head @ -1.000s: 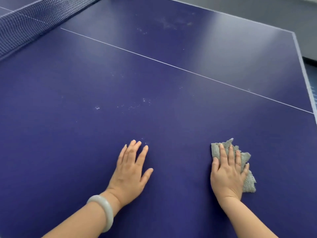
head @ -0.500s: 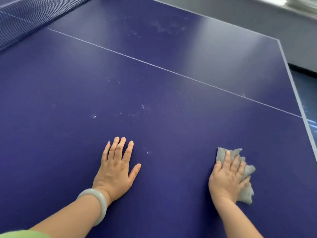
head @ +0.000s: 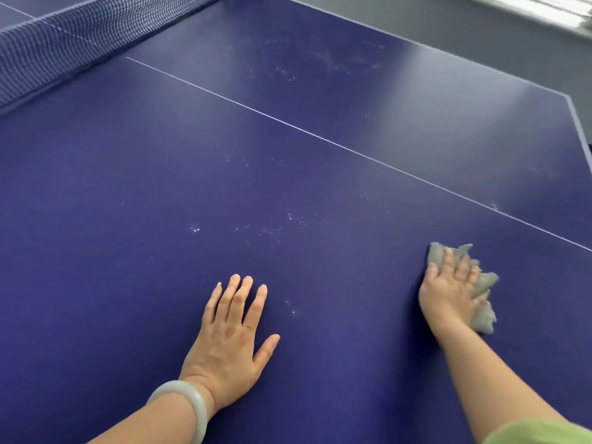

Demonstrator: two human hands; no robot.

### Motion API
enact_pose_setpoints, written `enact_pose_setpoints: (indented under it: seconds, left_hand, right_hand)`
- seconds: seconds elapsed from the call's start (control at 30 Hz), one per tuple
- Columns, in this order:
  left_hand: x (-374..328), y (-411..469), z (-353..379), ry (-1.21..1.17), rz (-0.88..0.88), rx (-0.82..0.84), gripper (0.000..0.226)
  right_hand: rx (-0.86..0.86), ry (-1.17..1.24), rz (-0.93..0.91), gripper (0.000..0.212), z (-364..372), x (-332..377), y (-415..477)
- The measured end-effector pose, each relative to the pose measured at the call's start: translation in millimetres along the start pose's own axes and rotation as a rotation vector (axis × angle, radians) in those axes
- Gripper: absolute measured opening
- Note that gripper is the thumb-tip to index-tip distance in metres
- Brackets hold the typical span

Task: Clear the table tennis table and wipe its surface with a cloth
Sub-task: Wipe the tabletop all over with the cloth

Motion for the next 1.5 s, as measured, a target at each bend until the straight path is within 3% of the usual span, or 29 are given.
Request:
enact_pose_setpoints:
  seconds: [0.07,0.1,0.23,0.3,0.33,0.4,0.5,0.6,0.7,0.8,0.87,0.93,1.03,1.17,1.3,1.4,1.5]
  left_hand:
    - [0.5,-0.1,0.9,0.004,0.007,-0.004,0.073]
    - [0.9,-0.5,1.3,0.008,0.010,-0.007,0.073]
    - [0.5,-1.0,1.3,-0.001,0.007,-0.008,0.074]
    - [1.2,-0.8,2.2,-0.006,0.007,-0.004,0.074]
    - [1.4,-0.7,2.3,-0.004,0.008,-0.009,0.074]
    - [1.7,-0.4,2.5,-0.003,0.011,-0.013,0.074]
    - [1.9,-1.0,4.5,-0.006,0.014,-0.010,0.074]
    - [2.5,0.2,4.6,0.003,0.016,-0.015,0.075]
    - [1.2,-0.7,4.5,0.010,0.018,-0.008,0.074]
    - [0.7,-1.3,3.3,0.019,0.014,-0.004,0.073]
    - [0.9,-1.1,2.1,0.018,0.014,-0.002,0.072]
    - [0.5,-0.5,1.5,0.017,0.017,-0.001,0.072]
    - [0.5,-0.9,1.3,0.016,0.012,-0.001,0.072]
    - [1.3,-0.5,0.6,0.011,0.006,0.004,0.072]
    - [0.7,-0.5,-0.1,0.024,0.001,0.013,0.072]
    - [1.2,-0.9,-0.5,0.032,-0.005,0.015,0.071]
    - [0.5,-0.5,-1.9,0.036,-0.008,0.018,0.072]
  right_hand:
    - [0.025,0.021,0.090,0.057,1.3,25.9,7.1]
    - [0.038,0.003,0.030,0.058,5.2,43.1,-0.6]
    - [0.079,-0.095,-0.714,0.056,29.0,94.1,-73.5]
    - [0.115,-0.130,-0.951,0.055,29.9,86.8,-86.0]
    - [0.099,-0.132,-0.983,0.055,26.3,81.2,-75.4]
    - [-0.004,-0.118,-0.809,0.053,16.2,73.4,-27.3]
    - [0.023,-0.080,-0.286,0.055,0.7,73.9,44.7]
    - [0.066,-0.043,-0.132,0.057,-1.3,112.1,69.2]
    - [0.120,-0.072,-0.319,0.057,12.3,164.6,38.8]
    - [0.164,-0.127,-0.829,0.055,34.4,186.0,-33.7]
    - [0.185,-0.165,-1.031,0.054,37.0,174.7,-44.3]
    - [0.140,-0.137,-0.887,0.053,24.2,164.5,-2.6]
    - [0.158,-0.058,-0.409,0.057,2.7,152.6,72.1]
    - [0.197,-0.039,-0.267,0.060,2.1,198.5,96.2]
    - [0.265,-0.083,-0.488,0.059,24.7,269.6,42.0]
    - [0.324,-0.121,-0.845,0.055,49.0,293.5,-44.6]
    - [0.298,-0.164,-1.159,0.054,62.3,267.4,-101.2]
Point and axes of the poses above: each hand's wrist, its own y-axis towards the middle knuckle, its own z-axis out of the palm, x = y × z, the point moved 4 cm from there along y, towards the middle knuckle, and after that the axes turned 13 degrees about z, right-handed, at the moved point
